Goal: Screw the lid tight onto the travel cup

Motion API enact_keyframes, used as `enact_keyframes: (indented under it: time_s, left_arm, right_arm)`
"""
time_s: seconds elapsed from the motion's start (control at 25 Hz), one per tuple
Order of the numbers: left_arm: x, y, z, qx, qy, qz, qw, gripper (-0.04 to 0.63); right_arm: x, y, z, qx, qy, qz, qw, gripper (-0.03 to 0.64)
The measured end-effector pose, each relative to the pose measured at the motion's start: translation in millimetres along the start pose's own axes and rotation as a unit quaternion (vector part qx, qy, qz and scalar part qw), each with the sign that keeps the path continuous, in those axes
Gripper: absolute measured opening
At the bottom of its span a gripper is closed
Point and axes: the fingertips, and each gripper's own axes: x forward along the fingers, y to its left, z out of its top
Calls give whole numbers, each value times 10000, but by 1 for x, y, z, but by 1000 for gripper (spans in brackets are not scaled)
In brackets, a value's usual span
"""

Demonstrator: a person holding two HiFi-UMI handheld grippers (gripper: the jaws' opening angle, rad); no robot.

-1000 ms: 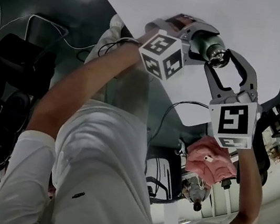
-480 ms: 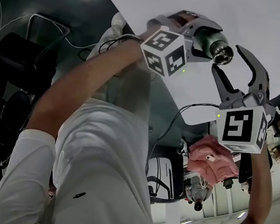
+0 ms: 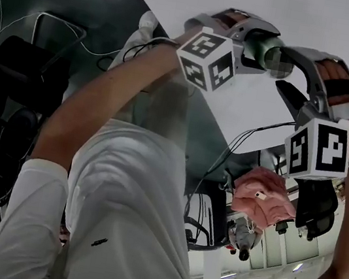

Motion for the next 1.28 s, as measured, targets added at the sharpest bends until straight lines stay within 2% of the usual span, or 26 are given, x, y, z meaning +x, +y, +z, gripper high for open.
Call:
enact_keyframes:
  time_s: [0.08, 0.12, 0.24, 0.36, 0.48, 0.6, 0.68, 0.76, 0.84, 0.96, 1.04, 1.12, 1.28]
  left_arm:
    - [1, 0, 0, -2, -8, -1, 10000, 362]
    - [1, 0, 1, -3, -13, -2, 10000, 362]
    - [2, -1, 2, -1, -34, -8, 10000, 362]
    - [0, -2, 4, 2, -7, 7, 10000, 362]
    - [-1, -1, 2, -8, 15, 16, 10000, 362]
    - [0, -3, -1, -14, -13, 12, 10000, 362]
    - [1, -2, -1, -12, -32, 17, 10000, 362]
    - [1, -1, -1, 0, -33, 36, 10000, 362]
    - [1, -1, -1, 31, -19, 56, 10000, 362]
    - [1, -1, 0, 90, 9, 56, 9999, 362]
    - [2, -1, 0, 90, 38, 59, 9999, 362]
    - [3, -4, 0, 18, 61, 56, 10000, 362]
    - [7, -8, 2, -39, 24, 10, 10000, 362]
  right_arm:
    - [5, 1, -1, -313, 78, 139, 9994, 263]
    - [6, 1, -2, -433, 110, 177, 9988, 238]
    - [7, 1, -3, -370, 85, 219, 9990, 224]
    - [4, 1, -1, 149, -76, 60, 9998, 224]
    - [5, -4, 1, 1142, -364, -110, 9927, 223]
    - [6, -8, -1, 2285, -596, -348, 9711, 224]
    - [7, -10, -4, 3114, -661, -541, 9464, 223]
    - [6, -12, -7, 3875, -633, -749, 9166, 224]
    - [5, -14, -8, 4316, -598, -960, 8950, 224]
    - [4, -14, -9, 4565, -657, -1174, 8795, 224]
    - [4, -13, -9, 4536, -744, -1244, 8793, 224]
    - [5, -7, -10, 4353, -728, -1262, 8884, 225]
    - [0, -3, -7, 3234, -574, -1308, 9354, 263]
